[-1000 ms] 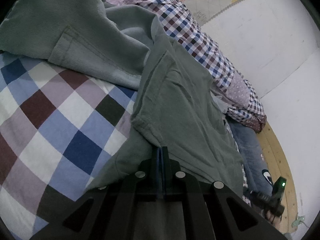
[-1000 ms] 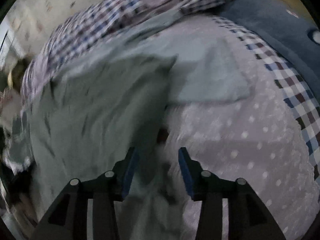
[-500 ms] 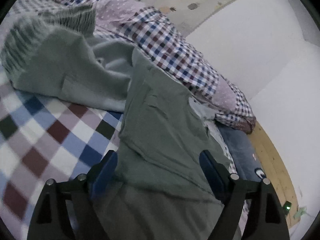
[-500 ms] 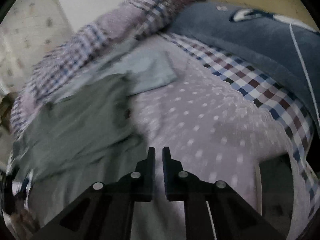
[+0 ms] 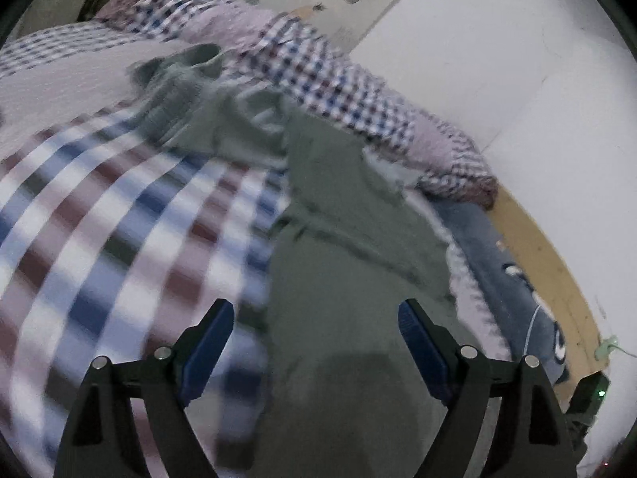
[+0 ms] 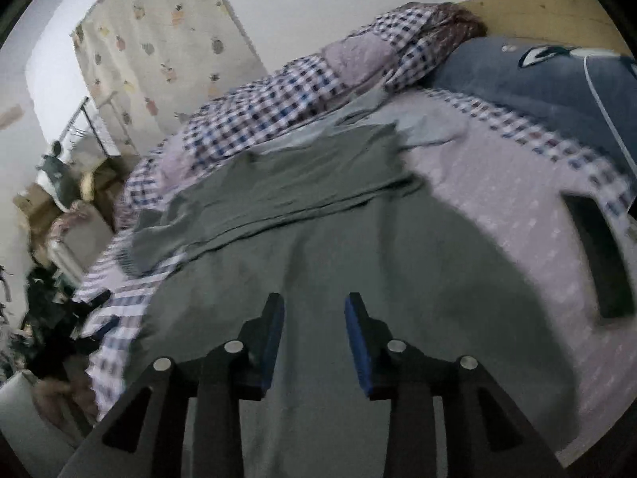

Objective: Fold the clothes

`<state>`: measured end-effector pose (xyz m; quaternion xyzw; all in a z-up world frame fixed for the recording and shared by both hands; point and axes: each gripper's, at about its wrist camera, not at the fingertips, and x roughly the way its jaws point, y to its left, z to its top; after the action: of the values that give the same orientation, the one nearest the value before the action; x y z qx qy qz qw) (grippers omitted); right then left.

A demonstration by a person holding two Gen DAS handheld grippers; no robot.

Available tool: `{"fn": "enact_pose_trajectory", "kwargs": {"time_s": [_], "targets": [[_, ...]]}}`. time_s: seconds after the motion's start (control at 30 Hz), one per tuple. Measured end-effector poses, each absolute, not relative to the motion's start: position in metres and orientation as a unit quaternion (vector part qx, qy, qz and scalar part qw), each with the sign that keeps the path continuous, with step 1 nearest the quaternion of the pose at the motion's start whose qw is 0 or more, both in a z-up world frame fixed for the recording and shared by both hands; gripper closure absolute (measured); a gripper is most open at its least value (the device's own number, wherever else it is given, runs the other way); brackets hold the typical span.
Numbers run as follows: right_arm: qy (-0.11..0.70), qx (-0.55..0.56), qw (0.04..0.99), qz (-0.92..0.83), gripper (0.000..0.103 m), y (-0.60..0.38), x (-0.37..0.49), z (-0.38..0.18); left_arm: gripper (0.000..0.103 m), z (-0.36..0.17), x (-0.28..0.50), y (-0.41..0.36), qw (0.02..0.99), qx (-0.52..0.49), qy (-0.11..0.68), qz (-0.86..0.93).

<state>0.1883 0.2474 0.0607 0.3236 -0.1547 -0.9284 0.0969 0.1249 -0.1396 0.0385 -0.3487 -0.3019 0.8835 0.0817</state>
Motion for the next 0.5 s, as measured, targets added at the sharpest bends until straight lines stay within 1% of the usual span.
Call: {"fn": "enact_pose_trajectory", "kwargs": {"time_s": [0.1,0.27,0.37,0.5], "targets": [[-0.111,0.317,0.117,-0.935,0.064,0.218,0.202,0.059,0.015,0.03,0.152,-0.15,0.064,-0.369,-0.308,0.875],[-0.036,0.303,0.15,-0.94,0.064,0.174,0.22,0.058,0.015,0.019,0.192,-0.156,0.066,-0.388,-0.325,0.86],[-0.022,0.305,0.159,-0.939,0.063,0.161,0.224,0.058,0.015,0.015,0.211,-0.151,0.077,-0.394,-0.317,0.859],[-0.027,0.303,0.162,-0.939,0.063,0.157,0.228,0.064,0.015,0.007,0.226,-0.14,0.094,-0.408,-0.321,0.849]]}}
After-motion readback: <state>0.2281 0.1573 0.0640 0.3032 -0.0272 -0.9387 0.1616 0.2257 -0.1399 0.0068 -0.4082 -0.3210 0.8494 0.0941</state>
